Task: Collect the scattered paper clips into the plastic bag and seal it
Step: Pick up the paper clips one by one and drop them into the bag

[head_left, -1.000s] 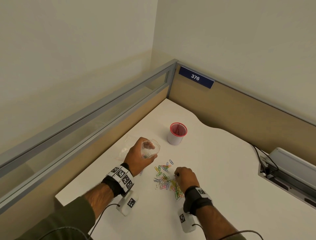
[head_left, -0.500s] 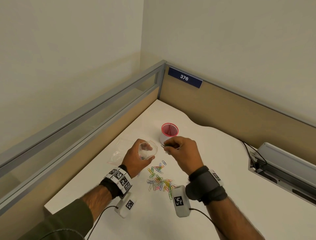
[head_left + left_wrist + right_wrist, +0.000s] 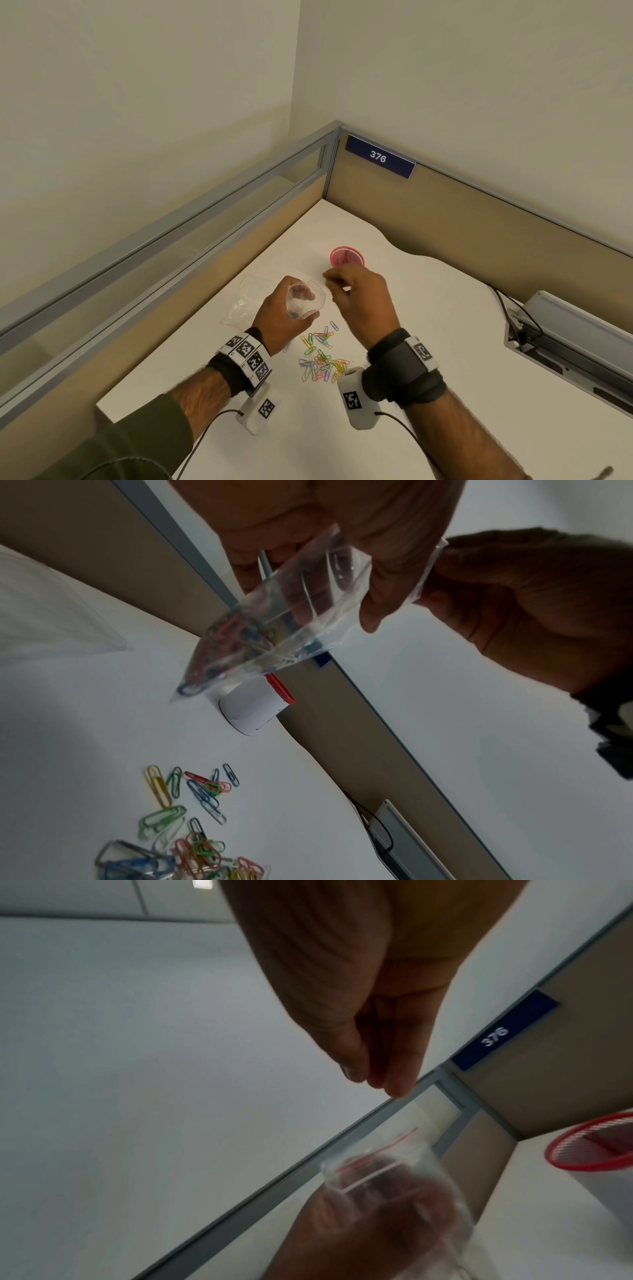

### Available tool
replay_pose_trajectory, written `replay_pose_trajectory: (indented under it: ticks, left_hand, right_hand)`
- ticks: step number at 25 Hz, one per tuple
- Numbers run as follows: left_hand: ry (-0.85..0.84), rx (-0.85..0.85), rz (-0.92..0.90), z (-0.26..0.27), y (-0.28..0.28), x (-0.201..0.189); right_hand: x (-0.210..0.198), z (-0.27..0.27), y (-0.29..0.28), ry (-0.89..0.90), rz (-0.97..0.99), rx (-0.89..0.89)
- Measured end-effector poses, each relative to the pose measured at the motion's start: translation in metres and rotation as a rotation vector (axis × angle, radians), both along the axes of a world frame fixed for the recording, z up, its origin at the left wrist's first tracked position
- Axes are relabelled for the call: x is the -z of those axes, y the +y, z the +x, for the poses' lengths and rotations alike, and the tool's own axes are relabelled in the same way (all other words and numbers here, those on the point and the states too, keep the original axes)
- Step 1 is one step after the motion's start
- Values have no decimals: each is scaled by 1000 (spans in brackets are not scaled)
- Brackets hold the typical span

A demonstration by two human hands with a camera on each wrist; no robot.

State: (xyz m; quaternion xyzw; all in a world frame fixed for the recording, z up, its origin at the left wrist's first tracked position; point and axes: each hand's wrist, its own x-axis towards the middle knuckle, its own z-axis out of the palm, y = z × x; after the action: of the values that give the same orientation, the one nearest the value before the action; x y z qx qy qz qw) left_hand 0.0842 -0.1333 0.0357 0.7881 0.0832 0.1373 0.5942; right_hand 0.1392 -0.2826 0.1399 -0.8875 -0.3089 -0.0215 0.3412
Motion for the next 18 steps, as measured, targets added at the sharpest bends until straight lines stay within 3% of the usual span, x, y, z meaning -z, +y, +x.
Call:
replay_pose_trajectory:
  ticks: [2,6,8,15,18]
  left_hand:
    - [-12,-11,-11,-3,3,2]
    - [-8,-28,-32,-7,7,3]
    - [-6,-25,-31,-8,8,4]
    - [-9,-18,-26,-9,12,5]
    - [-32,-30,-51,-8,12,8]
  right_hand:
    - [22,10,-23,35,-37,71]
    - [101,8,-70,360,-538,121]
    - [130,-4,-84,461,-679,107]
    - [171,-32,-88,520,-694,207]
    - [176,-27,-72,488,-609,279]
